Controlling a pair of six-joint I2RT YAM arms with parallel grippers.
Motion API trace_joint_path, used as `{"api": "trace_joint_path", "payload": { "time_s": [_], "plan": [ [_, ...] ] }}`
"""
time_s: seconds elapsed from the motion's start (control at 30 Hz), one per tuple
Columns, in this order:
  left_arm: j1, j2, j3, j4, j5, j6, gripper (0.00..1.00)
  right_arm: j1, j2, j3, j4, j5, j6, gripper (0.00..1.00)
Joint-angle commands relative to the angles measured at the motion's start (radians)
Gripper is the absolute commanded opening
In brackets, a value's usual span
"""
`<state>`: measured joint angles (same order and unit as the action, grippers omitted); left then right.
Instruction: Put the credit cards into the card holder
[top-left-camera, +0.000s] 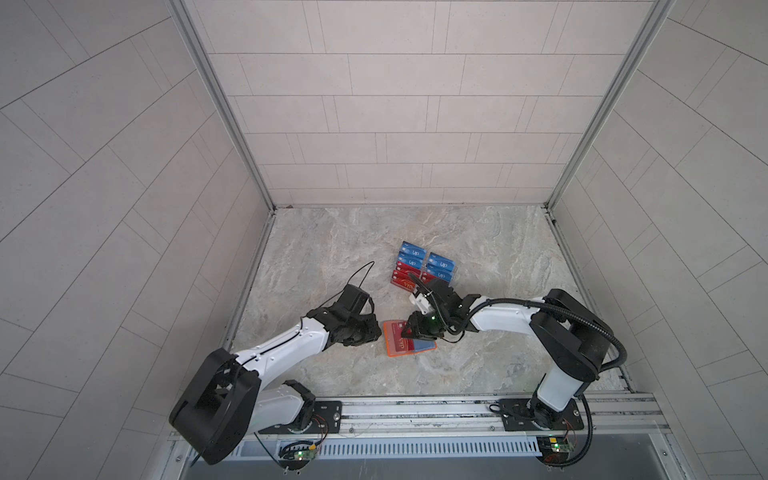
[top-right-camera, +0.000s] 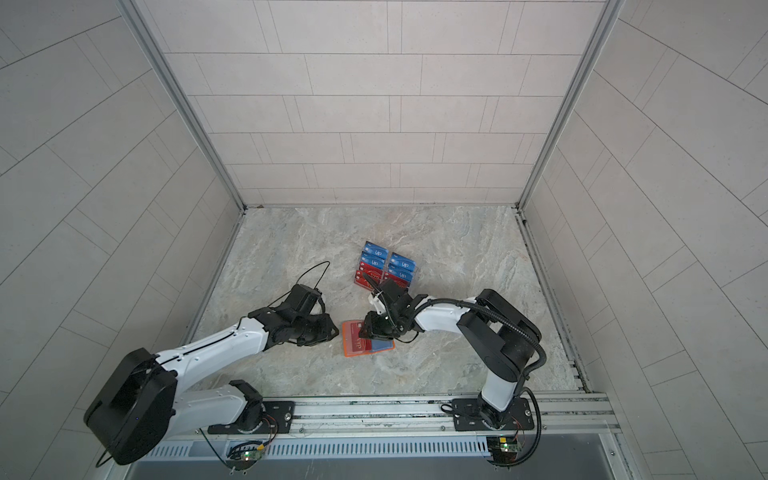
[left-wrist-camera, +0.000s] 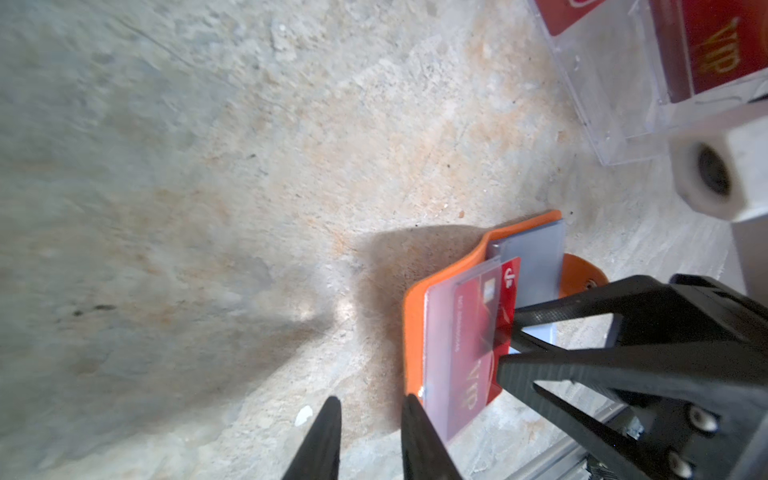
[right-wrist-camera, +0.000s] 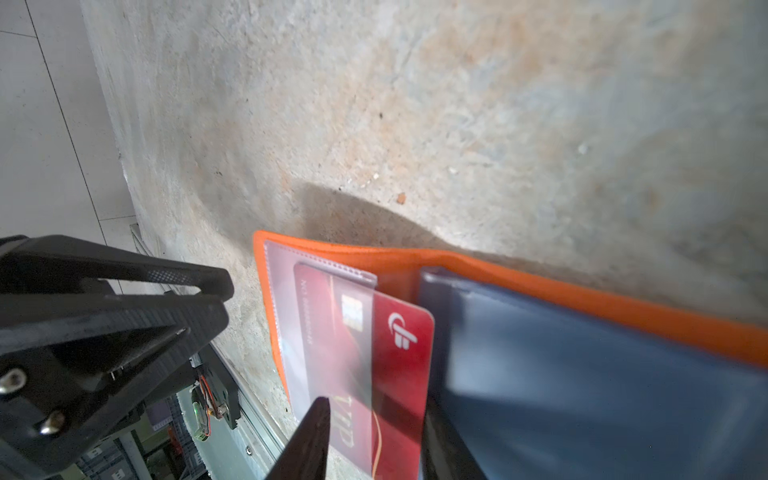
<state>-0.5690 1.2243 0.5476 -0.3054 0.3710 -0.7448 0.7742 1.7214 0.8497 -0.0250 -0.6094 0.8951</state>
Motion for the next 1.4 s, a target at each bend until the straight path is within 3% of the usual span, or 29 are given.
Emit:
{"api": "trace_joint_path", "payload": {
  "time_s": [0.0, 0.13, 0.8, 0.97, 1.1, 1.37],
  "plan": [
    [0.002, -0.003, -0.022, 0.057, 0.045, -0.022, 0.25, 0.014, 0.019, 0.022, 0.004, 0.012, 0.013, 0.39],
    [0.001, 0.035, -0.032, 0.108, 0.066, -0.046, 0.17, 0.022, 0.025, 0.024, 0.012, 0.014, 0.019, 0.39],
    [0.003, 0.079, -0.040, 0.137, 0.057, -0.035, 0.16, 0.043, 0.047, 0.055, -0.007, 0.025, 0.014, 0.37],
    [0.008, 0.010, -0.038, 0.038, -0.034, -0.010, 0.21, 0.050, 0.034, 0.065, -0.052, 0.055, -0.005, 0.38],
    [0.009, -0.006, -0.045, 0.025, -0.038, -0.005, 0.29, 0.053, 0.029, 0.068, -0.060, 0.062, -0.008, 0.37],
    [0.009, 0.017, -0.063, 0.086, -0.006, -0.019, 0.25, 0.066, 0.039, 0.082, -0.063, 0.057, -0.009, 0.37]
  ]
}}
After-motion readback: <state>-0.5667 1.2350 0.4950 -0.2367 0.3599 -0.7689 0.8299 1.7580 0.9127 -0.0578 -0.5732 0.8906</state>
